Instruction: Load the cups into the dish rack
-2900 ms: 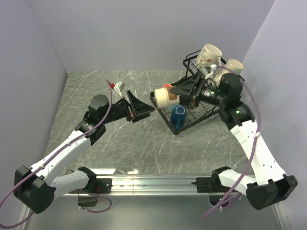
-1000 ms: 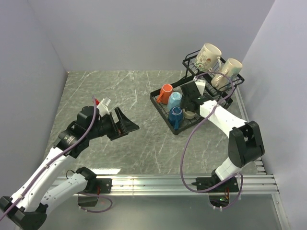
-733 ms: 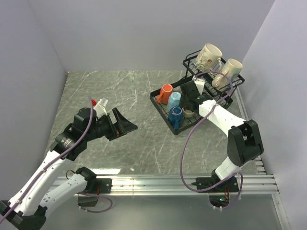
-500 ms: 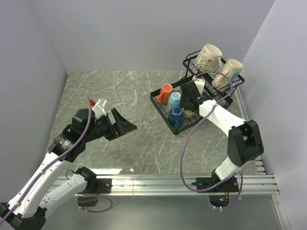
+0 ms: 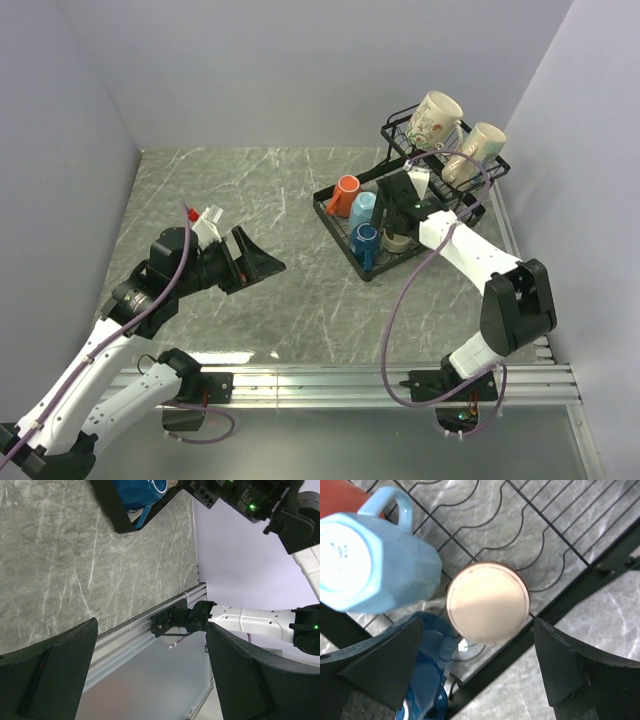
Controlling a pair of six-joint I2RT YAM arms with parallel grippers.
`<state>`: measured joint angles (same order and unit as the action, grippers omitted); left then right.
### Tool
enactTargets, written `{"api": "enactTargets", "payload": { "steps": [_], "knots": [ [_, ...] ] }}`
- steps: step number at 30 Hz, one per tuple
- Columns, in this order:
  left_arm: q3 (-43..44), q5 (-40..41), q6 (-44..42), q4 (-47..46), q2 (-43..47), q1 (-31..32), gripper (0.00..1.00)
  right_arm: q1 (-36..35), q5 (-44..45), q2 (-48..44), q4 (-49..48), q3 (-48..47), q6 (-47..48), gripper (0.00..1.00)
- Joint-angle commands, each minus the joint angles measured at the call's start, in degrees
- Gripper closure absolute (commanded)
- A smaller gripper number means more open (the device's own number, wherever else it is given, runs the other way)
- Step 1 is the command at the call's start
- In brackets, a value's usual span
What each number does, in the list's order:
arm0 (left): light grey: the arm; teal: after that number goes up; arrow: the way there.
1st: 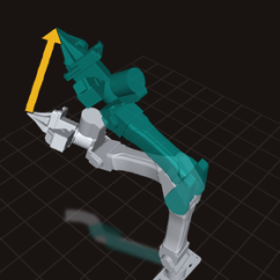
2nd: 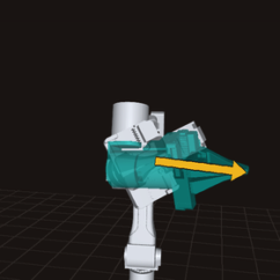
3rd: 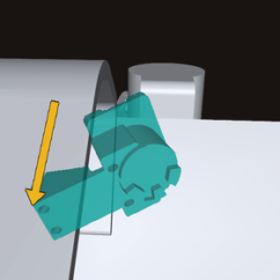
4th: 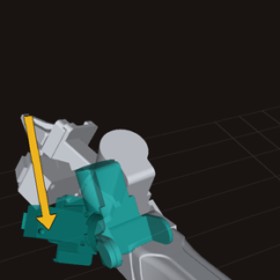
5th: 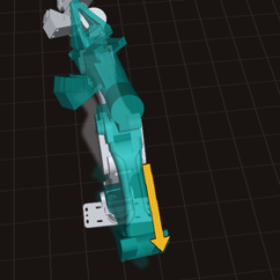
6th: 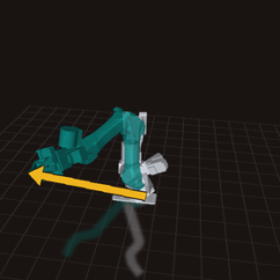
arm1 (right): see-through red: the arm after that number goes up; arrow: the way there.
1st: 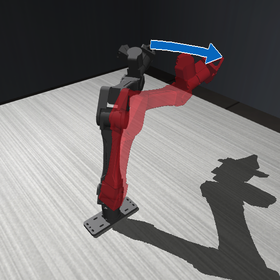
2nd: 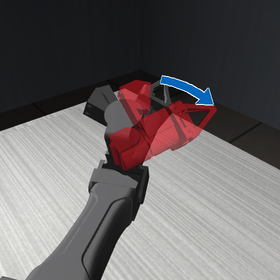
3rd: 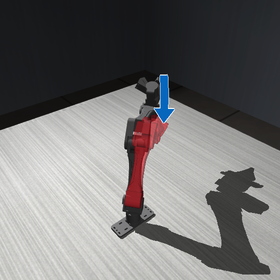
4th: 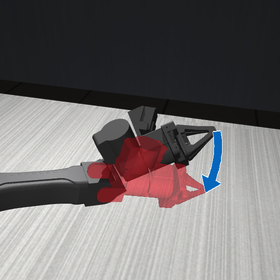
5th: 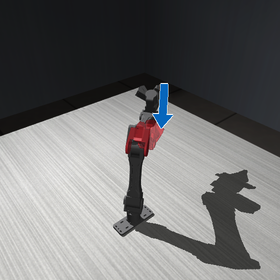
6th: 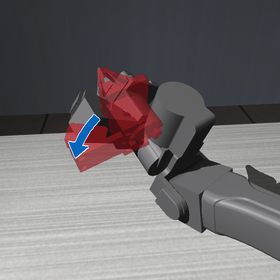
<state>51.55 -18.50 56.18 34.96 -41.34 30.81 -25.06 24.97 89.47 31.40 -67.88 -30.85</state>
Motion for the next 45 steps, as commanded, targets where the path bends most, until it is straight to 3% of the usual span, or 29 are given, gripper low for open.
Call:
{"api": "enactTargets", "payload": {
  "steps": [1,11,15,20,30,37,45],
  "knots": [
    [-0.6,0.2,-1.3,-1.6,1.0,-0.1,0.06,-1.6,-0.8,-4.0,6.4,-2.0,0.1,0.02],
    [4.2,1.6,-6.3,0.2,-3.6,-0.1,0.06,-6.6,-5.8,-12.6,14.6,-13.7,1.1,0.01],
    [11.5,6.1,-11.2,4.8,-7.4,-0.2,0.06,-11.8,-9.1,-22.7,12.9,-11.0,1.2,0.0],
    [17.7,13.8,-16.8,8.3,-11.6,-0.2,0.04,-16.7,-5.7,-34.7,15.3,-3.3,-3.9,0.0],
    [17.5,18.1,-18.1,-7.8,-13.0,-0.5,0.01,-18.3,2.1,-56.4,26.2,3.1,-12.5,0.0],
    [19.6,5.7,-16.1,-22.2,-21.6,-0.4,0.01,-18.3,6.1,-65.5,32.1,5.5,-21.3,0.0],
    [31.3,0.5,-15.0,-19.6,-34.8,-0.4,0.01,-18.3,7.9,-73.2,37.2,7.0,-26.5,0.0]
  ]
}}
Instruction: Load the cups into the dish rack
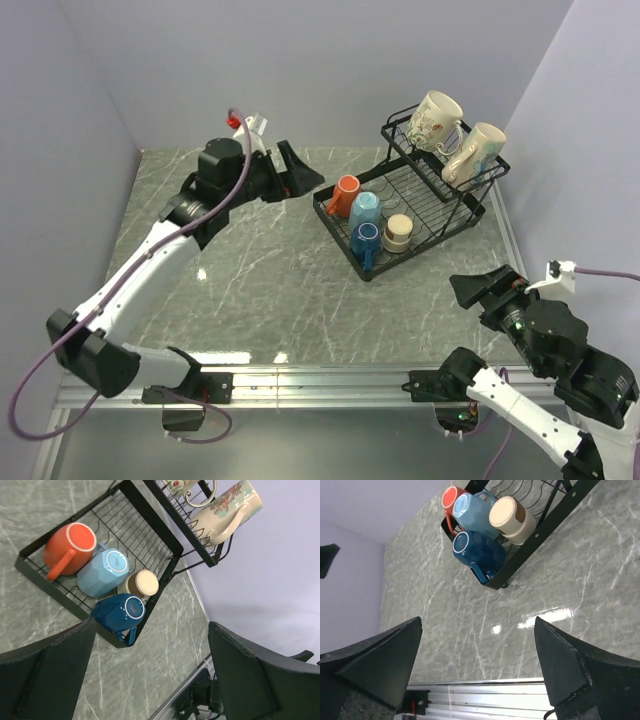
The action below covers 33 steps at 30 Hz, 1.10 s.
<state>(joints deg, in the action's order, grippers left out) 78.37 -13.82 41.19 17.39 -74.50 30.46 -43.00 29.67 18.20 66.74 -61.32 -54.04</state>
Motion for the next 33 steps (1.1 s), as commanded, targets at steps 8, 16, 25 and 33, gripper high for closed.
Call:
{"api": "enactTargets", "payload": {
  "steps": [8,16,25,33],
  "knots": [
    [-0.3,6.5,-17.2,-1.7,-0.7,0.0,0.01,-0.3,4.3,-9.7,-3.6,3.9,-1.4,0.0],
    [-38.5,30.1,-38.6,-26.9,16.0,-2.9,0.01,-0.2,1.1,-10.8,-5.7,4.0,1.0,0.0],
    [-63.7,22.6,-36.0,-50.8,20.6,-22.4,0.01,-0.3,-2.2,-6.5,-4.6,1.7,4.3,0.0],
    [-66.5,16.2,-34.4,-69.8,7.3,-29.7,0.01,-0.3,-5.4,-5.9,-3.4,1.7,0.8,0.0]
  ]
}}
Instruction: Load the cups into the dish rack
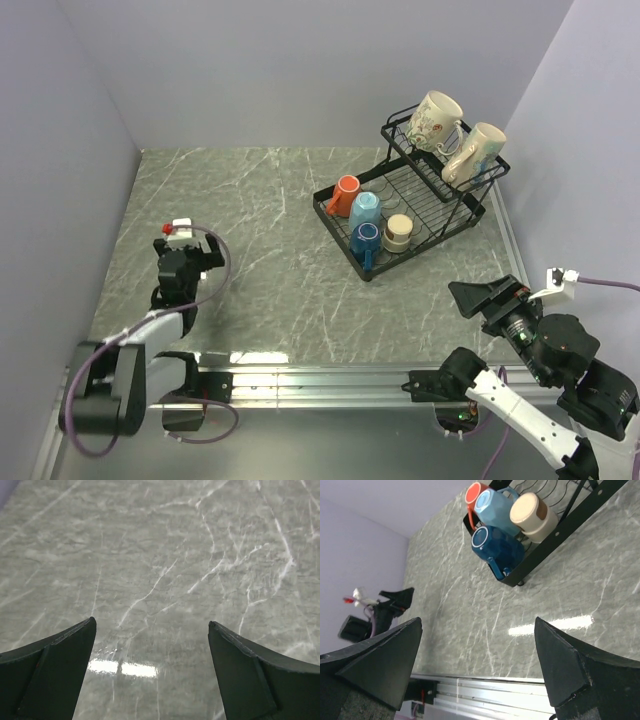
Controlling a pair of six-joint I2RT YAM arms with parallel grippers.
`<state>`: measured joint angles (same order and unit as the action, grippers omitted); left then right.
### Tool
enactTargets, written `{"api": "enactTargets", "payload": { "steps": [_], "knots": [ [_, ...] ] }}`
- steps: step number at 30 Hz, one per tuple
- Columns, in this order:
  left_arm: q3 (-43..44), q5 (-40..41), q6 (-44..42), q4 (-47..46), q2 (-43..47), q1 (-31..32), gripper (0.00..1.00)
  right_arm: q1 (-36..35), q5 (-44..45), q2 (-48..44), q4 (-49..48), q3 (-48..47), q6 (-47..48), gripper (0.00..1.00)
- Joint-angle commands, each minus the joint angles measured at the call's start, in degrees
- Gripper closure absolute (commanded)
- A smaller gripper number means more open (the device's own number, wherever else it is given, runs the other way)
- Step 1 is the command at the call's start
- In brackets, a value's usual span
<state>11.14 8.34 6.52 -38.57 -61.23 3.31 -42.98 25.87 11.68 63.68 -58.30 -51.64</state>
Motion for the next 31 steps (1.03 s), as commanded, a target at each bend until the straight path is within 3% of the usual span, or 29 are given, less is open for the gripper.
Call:
{"api": "enactTargets", "payload": {
  "steps": [1,3,9,11,13,22,26,31],
  "knots": [
    [3.5,-7.8,0.5,-11.8,-7.7,-3.2,0.01,-0.3,-3.3,0.4,-0.7,-0.9,-1.6,0.0],
    [5.8,-15.3,0.3,-11.4,-12.0,-6.6,0.07,-0.3,-4.8,0.7,-2.0,-0.7,-0.9,0.0],
    [6.6,-24.9,2.2,-21.8,-18.6,-11.0,0.04,-0.3,-5.3,4.7,0.1,-3.0,-0.4,0.0],
    [4.6,-24.7,2.8,-28.6,-20.8,-11.0,0.02,-0.3,-5.2,4.8,-0.3,-3.4,-0.7,0.0],
    [6.5,-23.7,1.7,-23.6,-20.6,-10.9,0.02,-0.3,-4.7,4.8,0.2,-4.4,-1.8,0.0],
    [5.3,-23.5,-0.7,-25.7,-20.5,-8.8,0.01,-0.3,-3.6,6.3,-1.1,-5.1,-0.5,0.0],
    [3.4,-8.5,3.1,-32.2,-22.9,-6.0,0.01,-0.3,-2.2,6.6,-4.1,-3.3,-0.7,0.0],
    [3.5,-8.5,2.7,-30.7,-22.4,-5.6,0.01,-0.2,0.7,7.3,-6.6,-0.8,-1.8,0.0]
  ]
}}
